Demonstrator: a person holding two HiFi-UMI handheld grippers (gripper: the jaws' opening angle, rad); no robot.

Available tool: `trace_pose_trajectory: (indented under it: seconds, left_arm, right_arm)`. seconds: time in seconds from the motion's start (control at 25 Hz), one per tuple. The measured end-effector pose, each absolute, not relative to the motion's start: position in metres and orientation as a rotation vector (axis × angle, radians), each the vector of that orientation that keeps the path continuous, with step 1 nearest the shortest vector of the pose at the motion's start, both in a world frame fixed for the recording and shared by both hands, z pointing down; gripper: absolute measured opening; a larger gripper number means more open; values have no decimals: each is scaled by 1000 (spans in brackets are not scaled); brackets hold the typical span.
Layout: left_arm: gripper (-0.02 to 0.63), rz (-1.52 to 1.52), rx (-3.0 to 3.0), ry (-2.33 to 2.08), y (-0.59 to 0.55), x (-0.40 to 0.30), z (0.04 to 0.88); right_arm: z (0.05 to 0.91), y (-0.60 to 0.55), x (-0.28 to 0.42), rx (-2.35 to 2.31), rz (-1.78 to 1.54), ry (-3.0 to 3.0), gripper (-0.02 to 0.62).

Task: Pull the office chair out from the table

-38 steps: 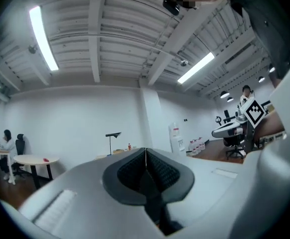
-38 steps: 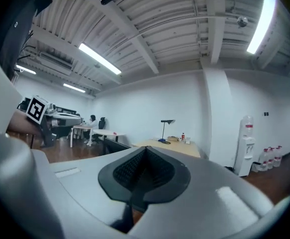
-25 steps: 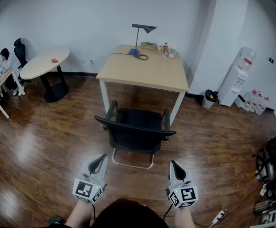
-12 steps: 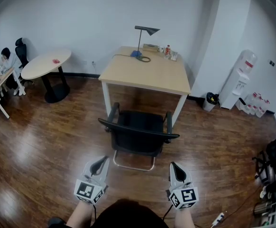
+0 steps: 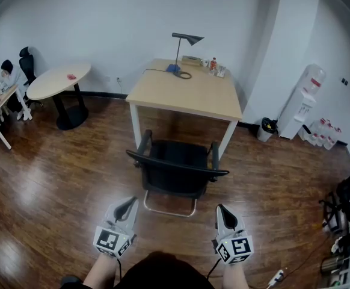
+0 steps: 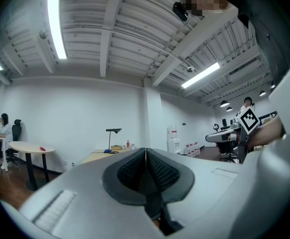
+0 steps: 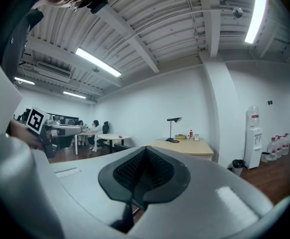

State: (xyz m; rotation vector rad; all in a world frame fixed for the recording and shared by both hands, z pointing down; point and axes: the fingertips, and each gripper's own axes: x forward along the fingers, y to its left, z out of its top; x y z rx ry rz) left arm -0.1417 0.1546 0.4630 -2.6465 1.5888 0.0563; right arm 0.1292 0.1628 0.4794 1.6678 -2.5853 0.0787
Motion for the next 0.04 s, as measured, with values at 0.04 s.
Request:
trace_pose_trajectory:
  seconds: [0.04]
  left_arm:
    - [6,56,-2647,1584,154,-142,462]
  right_arm:
    - [478,162,129,1668,77,-2584,11]
